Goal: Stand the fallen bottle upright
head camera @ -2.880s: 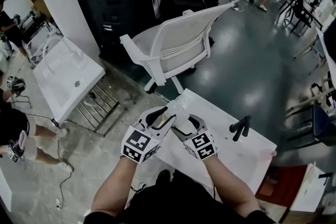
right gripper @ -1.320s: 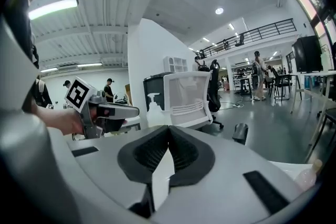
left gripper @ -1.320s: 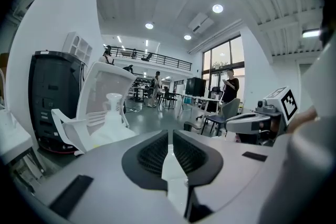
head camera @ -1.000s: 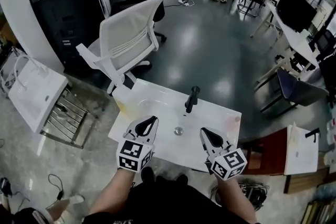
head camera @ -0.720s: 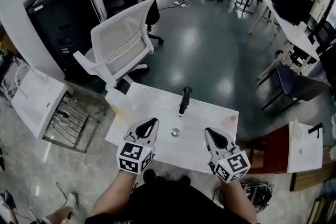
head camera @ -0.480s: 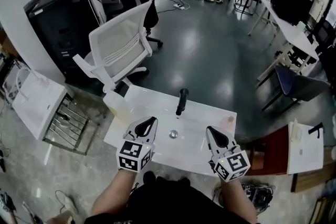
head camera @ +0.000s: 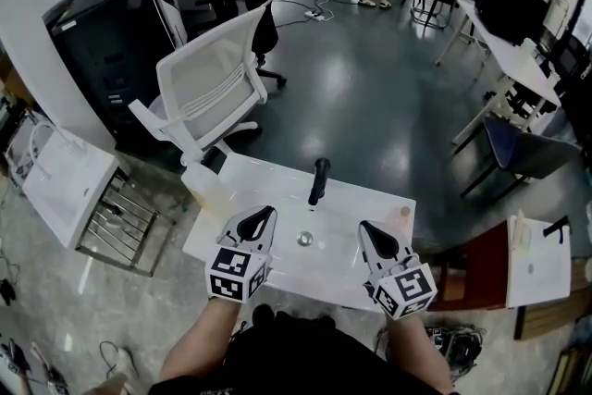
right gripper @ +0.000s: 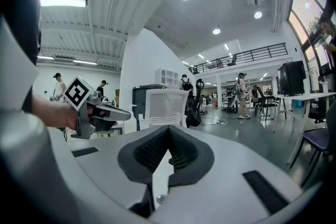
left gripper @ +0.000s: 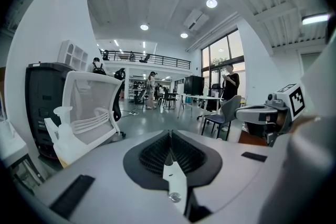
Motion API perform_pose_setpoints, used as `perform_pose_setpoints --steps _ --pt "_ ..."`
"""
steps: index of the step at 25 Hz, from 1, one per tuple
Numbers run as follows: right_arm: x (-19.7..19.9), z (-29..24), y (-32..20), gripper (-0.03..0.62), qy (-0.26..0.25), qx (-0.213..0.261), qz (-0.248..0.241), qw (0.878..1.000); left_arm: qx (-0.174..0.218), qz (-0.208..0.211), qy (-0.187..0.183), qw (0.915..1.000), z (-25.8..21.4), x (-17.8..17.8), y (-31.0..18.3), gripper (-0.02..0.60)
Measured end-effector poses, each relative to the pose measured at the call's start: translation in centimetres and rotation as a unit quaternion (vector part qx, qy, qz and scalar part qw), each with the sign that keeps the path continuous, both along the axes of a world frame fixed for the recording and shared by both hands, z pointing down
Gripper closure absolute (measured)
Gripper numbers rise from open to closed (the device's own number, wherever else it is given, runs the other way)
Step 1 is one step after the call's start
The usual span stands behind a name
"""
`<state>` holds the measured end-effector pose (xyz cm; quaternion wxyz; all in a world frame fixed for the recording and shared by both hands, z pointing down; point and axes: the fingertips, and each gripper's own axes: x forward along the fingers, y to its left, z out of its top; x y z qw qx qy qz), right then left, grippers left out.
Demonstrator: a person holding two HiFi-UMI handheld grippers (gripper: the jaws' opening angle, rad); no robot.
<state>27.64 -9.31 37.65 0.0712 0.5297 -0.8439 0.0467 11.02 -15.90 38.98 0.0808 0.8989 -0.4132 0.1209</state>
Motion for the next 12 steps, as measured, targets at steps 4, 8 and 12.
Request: perform_pose_setpoints --steps 4,8,12 --pt "-0.2 0.5 0.3 0.583 -0.002 -0.004 -0.004 1.0 0.0 -0.004 -0.001 1.0 0.1 -0.4 0.1 0.552" --pt "-0.4 0.4 0.6 0.583 -0.003 -0.005 -0.002 1.0 -0.001 -0.003 -0.002 1.0 0.2 -0.7 0.4 0.552" --pt "-0.8 0.1 1.0 0.583 -0.005 -0.006 0.007 1.0 -0.005 -0.004 -0.003 1.0 0.5 -1.3 0.9 0.552"
